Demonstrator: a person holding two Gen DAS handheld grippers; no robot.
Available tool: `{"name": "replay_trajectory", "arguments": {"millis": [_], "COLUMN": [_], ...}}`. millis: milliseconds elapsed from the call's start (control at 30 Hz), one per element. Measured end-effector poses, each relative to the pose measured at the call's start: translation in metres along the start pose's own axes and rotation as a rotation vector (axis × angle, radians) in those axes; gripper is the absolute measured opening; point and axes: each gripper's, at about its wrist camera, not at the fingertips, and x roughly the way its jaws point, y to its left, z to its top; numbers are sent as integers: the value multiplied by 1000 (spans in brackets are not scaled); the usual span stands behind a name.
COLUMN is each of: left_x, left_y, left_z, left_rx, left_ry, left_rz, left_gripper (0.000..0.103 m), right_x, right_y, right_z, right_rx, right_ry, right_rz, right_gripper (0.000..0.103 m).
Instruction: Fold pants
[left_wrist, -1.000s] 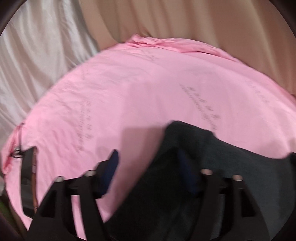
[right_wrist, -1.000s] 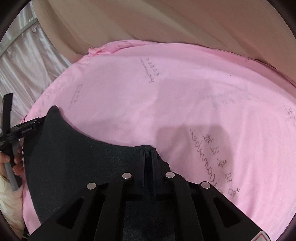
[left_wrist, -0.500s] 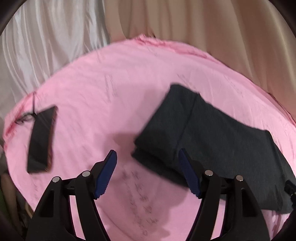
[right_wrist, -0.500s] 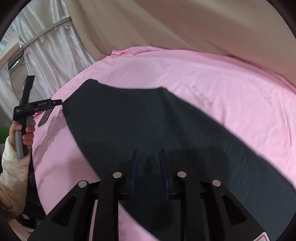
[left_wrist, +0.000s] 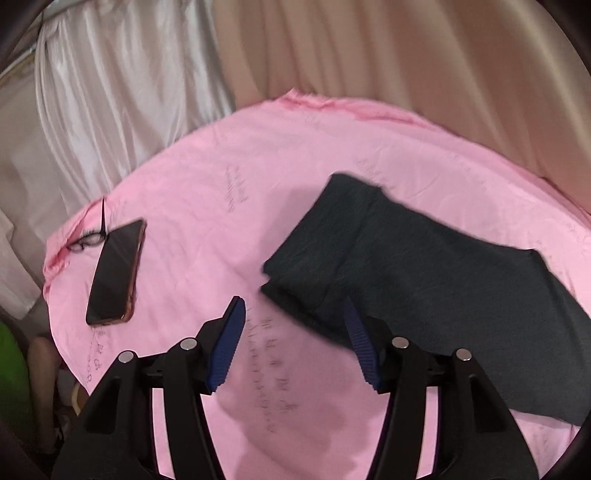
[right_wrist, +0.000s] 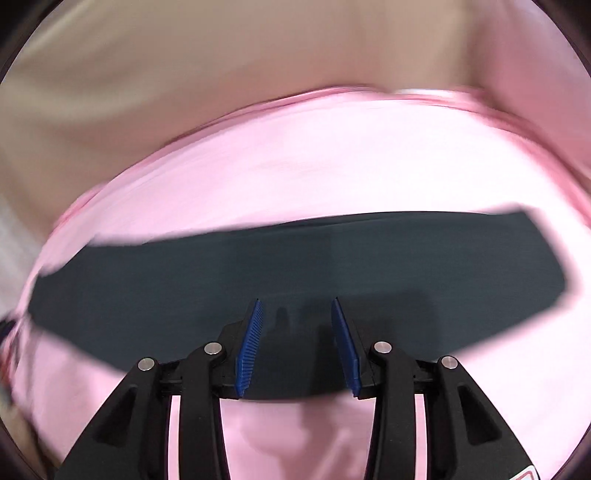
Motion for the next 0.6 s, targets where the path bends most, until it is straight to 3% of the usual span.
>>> {"name": "replay_trajectory", "arguments": {"millis": [100,200,267,367,400,433,467,600], "left_x": [-15,-18,-19,-21,-22,-22,-22,-12], "left_y": [-38,-77,-110,-152,-167,-180,-190,-240], "left_z": [2,-3,-10,-18,-19,-20,-21,-21], "left_rx": [42,89,125,177,196,217,233,322], "left_ry": [-20,-8,8,22,23,24,25,10], "left_rz": [-48,-80,-103,-124,-126,-131,-133,-94], "left_gripper": [60,60,60,61,61,61,61,61], "right_x": [0,16,33,55,60,64,65,35], "right_y": [-63,-107,-127,-136,-135,-132,-131,-144], "right_z": [20,39,53,66,70,73,75,91], "right_rx": [64,87,76,50,30,12,8,60], "right_ry": [-39,-30,3,17,13,25,42,-101], "right_rz": [-110,-144,-125,-52,-18,3,4,42], "right_gripper": [51,55,61,61,49,30,3,2]}}
